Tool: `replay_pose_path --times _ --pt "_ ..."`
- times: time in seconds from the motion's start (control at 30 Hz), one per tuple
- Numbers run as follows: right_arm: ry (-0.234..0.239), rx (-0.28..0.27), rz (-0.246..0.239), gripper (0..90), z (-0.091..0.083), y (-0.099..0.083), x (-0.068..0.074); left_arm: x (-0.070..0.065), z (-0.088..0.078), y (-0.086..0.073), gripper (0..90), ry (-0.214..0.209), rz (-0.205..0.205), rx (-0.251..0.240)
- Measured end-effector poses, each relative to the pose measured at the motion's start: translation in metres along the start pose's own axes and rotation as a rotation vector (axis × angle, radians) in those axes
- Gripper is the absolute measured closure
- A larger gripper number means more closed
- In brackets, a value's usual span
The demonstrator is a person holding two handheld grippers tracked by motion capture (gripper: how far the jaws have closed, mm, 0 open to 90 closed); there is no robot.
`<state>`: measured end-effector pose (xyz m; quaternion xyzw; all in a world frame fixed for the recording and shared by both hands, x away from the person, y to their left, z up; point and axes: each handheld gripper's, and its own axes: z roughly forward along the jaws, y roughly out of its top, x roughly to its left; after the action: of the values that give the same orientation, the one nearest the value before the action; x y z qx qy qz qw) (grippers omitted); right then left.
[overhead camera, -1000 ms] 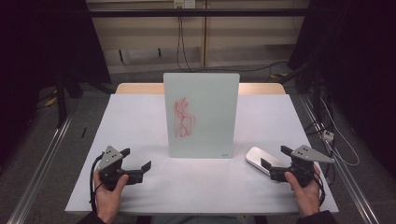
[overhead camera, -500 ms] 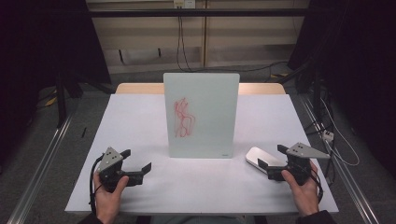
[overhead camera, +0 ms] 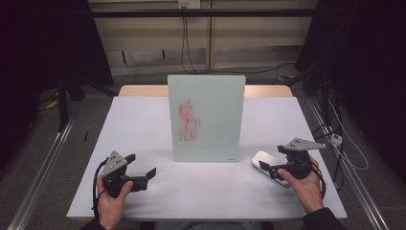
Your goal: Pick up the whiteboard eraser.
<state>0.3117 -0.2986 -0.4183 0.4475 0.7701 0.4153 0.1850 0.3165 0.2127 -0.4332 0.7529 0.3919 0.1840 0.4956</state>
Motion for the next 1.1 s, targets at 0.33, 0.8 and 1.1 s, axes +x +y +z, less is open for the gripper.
replay_pose_path --times 0.33,0.8,1.1 --pt "-0.029 0.132 -0.061 12.0 0.005 -0.001 -0.013 0.0 0.002 -0.001 6.0 -0.008 0.0 0.013" --pt "0.018 0.245 -0.084 17.0 0.018 -0.007 -0.017 0.0 0.005 -0.001 5.9 0.008 0.002 0.041" --pt "0.031 0.275 -0.11 25.6 0.024 -0.01 -0.018 -0.002 0.006 -0.001 5.9 0.007 0.018 0.043"
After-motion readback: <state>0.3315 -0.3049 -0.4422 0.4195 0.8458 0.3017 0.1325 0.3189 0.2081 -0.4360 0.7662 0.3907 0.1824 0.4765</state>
